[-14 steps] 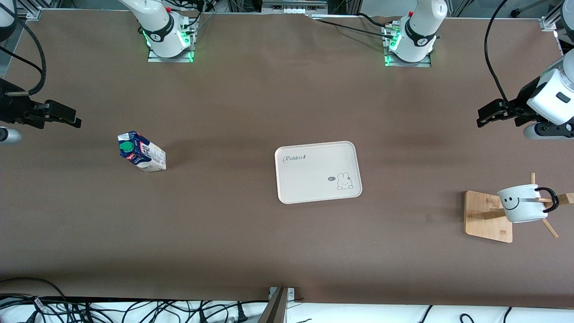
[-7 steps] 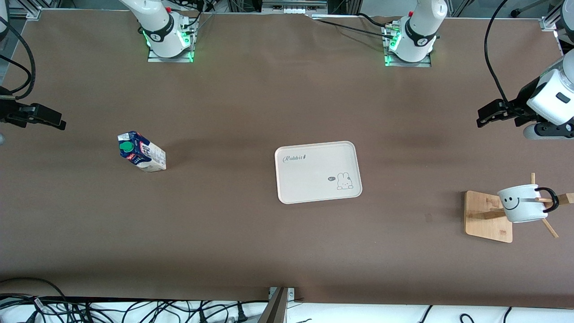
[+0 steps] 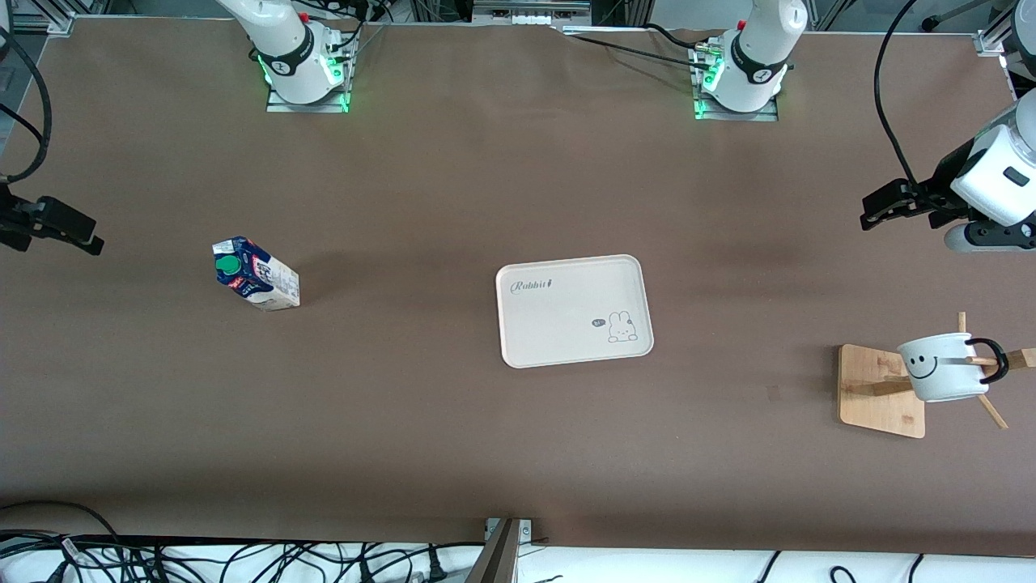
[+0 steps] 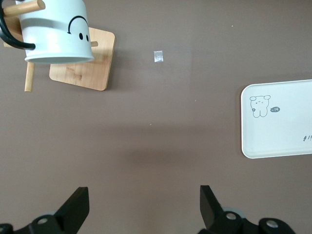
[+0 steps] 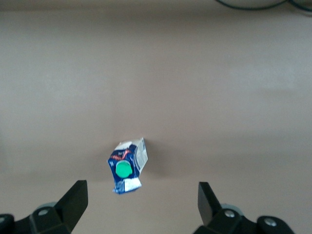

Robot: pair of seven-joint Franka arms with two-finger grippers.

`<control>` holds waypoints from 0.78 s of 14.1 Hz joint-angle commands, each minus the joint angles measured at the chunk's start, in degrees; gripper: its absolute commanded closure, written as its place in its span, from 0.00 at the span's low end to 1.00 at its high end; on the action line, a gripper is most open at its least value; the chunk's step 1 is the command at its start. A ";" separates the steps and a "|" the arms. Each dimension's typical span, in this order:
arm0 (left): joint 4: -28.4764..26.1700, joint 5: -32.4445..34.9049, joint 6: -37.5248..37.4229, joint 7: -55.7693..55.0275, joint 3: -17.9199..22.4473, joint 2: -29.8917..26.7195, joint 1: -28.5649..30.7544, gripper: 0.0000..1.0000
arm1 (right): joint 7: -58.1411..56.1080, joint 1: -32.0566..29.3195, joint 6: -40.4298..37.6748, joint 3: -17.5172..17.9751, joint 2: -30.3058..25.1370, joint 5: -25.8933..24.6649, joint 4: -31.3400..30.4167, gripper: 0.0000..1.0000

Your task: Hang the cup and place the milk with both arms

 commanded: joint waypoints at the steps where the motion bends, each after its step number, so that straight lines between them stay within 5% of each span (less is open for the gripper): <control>1: 1.39 -0.31 -0.33 -0.48 0.34 0.65 -0.35 0.00 | 0.43 -0.47 -2.44 1.40 -0.70 -1.05 0.70 0.00; 11: 1.39 -0.23 -0.33 -0.22 0.34 0.65 -0.35 0.00 | 0.60 -0.64 -6.22 1.31 0.09 -2.19 1.94 0.00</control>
